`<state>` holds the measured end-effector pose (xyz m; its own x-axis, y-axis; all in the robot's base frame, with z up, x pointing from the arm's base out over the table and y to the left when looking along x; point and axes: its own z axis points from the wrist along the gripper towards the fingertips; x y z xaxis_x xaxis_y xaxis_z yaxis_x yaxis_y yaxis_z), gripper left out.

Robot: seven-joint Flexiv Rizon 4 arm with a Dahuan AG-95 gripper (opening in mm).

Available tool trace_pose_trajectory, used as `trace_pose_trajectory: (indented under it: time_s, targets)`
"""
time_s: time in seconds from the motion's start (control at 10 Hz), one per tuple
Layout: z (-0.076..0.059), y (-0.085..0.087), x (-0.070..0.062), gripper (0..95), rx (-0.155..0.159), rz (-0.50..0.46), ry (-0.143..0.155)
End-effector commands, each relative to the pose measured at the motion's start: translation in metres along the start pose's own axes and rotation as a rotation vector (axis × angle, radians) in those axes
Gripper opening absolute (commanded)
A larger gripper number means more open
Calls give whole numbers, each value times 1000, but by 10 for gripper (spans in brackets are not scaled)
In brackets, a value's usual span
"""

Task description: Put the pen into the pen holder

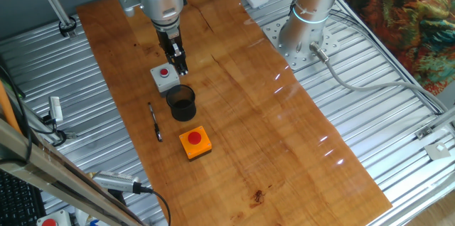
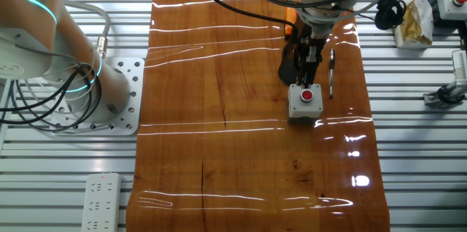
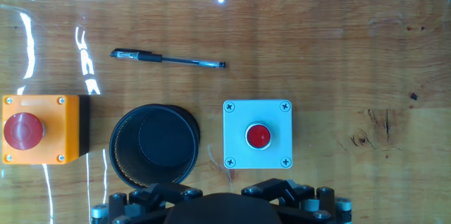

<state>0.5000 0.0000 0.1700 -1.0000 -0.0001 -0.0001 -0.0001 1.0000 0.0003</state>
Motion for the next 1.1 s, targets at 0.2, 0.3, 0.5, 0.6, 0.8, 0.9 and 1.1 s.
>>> trace_pose_trajectory:
  time_s: [0.2, 0.3, 0.5, 0.6, 0.8, 0.9, 1.1]
  targets:
    - [0, 0, 0, 0, 32, 68, -31]
    - [0, 0, 0, 0, 32, 70, -31]
    - [-2, 0, 0, 0, 36, 72, -31]
    - [-2, 0, 0, 0, 36, 72, -29]
    - [-2, 1, 0, 0, 35, 71, -29]
    - [-2, 1, 0, 0, 35, 72, -29]
    - [-2, 1, 0, 0, 35, 71, -29]
